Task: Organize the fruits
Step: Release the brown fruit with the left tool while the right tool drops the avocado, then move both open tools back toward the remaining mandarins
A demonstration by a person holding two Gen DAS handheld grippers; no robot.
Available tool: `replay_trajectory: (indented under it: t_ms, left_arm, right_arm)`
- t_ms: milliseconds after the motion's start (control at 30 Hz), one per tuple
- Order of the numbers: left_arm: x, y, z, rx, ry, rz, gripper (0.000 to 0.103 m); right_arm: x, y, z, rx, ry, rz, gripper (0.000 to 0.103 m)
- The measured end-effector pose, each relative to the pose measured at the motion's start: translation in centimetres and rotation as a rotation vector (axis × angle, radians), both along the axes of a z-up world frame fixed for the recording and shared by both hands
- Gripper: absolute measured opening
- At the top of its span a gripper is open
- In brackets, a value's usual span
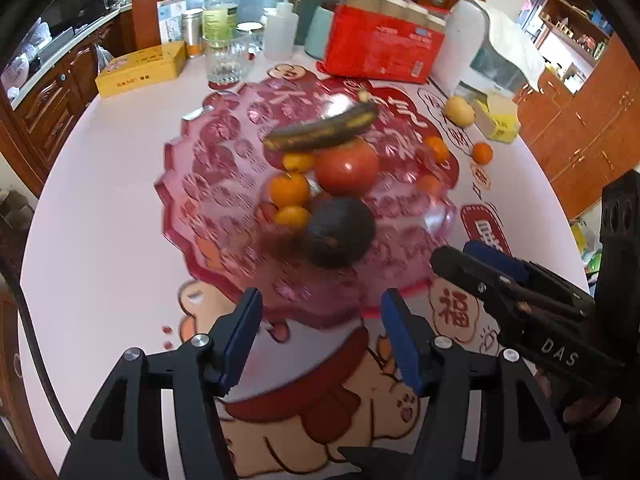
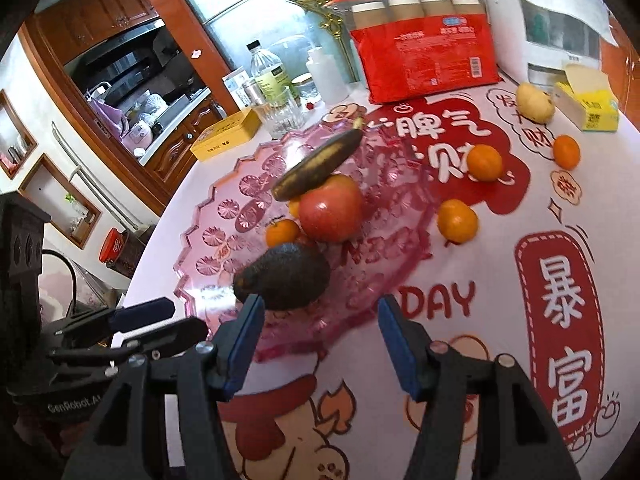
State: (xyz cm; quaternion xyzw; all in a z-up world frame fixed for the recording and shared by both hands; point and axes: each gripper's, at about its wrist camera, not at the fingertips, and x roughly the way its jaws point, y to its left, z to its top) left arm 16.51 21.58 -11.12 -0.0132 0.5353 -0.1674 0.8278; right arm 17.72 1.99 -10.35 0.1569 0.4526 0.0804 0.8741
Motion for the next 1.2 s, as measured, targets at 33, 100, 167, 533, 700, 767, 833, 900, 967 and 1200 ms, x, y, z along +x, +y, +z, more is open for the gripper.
replay_trajectory:
  t_ms: [33, 100, 167, 533, 700, 767, 833, 900, 967, 1200]
  left_arm:
    - [-0.4, -0.5, -0.1, 0.004, 0.004, -0.003, 0.061]
    - [-1.1, -1.1, -0.1, 0.009, 0.01, -0.005, 0.062]
    - [-1.6, -2.0, -0.2, 0.014, 0.02, 0.0, 0.063]
    - [-2.7, -7.7, 0.7, -0.005, 0.059, 0.036, 0.073]
    - [-2.5, -10.9, 1.4, -0.001, 0.078, 0.037, 0.076]
    - [-2.2, -12.1, 1.7, 0.002, 0.091, 0.033, 0.077]
    - [-1.6, -13.3, 2.0, 0.011, 0.101, 0.026, 0.079]
    - [-1.0, -14.7, 2.3, 0.029, 0.107, 0.018, 0.08]
    - [-0.2, -16.3, 2.6, 0.052, 0.112, 0.003, 0.08]
    - [3.2, -20.2, 3.0, 0.173, 0.129, -0.021, 0.081]
  right_arm:
    - [-0.3, -0.4, -0.1, 0.003, 0.003, -0.003, 0.059]
    - [-1.0, -1.3, -0.3, 0.008, 0.01, -0.009, 0.059]
    - [-1.5, -2.1, -0.4, 0.007, 0.021, -0.013, 0.059]
    - [-3.9, -8.4, -0.4, -0.018, 0.081, -0.01, 0.059]
    - [-4.5, -11.8, 0.0, -0.036, 0.101, -0.015, 0.059]
    - [-4.7, -13.6, 0.2, -0.047, 0.109, -0.022, 0.059]
    - [-4.7, -15.0, 0.4, -0.055, 0.115, -0.026, 0.059]
    - [-4.6, -16.6, 0.5, -0.064, 0.124, -0.03, 0.059]
    - [-4.3, -18.4, 0.8, -0.07, 0.134, -0.034, 0.059]
    - [-2.0, -24.0, 1.1, -0.069, 0.185, -0.08, 0.064]
